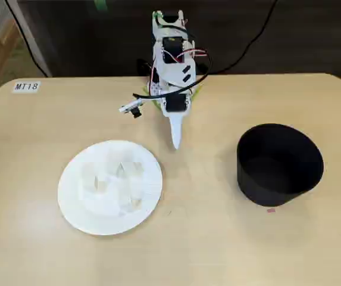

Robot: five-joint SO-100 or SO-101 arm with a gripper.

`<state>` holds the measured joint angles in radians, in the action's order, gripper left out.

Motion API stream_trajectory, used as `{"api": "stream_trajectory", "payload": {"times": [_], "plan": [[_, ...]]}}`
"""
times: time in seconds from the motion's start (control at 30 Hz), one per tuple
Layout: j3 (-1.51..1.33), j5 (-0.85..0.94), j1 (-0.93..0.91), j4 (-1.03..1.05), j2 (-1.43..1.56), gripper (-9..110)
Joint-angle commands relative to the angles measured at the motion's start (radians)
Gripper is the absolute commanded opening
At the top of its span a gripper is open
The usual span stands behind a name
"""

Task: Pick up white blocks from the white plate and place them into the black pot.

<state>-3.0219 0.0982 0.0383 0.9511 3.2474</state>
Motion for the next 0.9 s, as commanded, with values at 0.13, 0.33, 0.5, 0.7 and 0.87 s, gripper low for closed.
{"api": "stream_trajectory", "payload": {"times": [0.13,0.33,0.5,0.7,0.87], "plan": [[0.405,-0.032,-0.100,-0.115,-0.468,-2],[0.408,-0.034,-0.101,-0.115,-0.466,-2],[0.426,-0.014,-0.106,-0.091,-0.468,-2],[0.621,0.040,-0.198,0.034,-0.534,-2],[0.831,0.106,-0.382,0.160,-0.689,-2]]}}
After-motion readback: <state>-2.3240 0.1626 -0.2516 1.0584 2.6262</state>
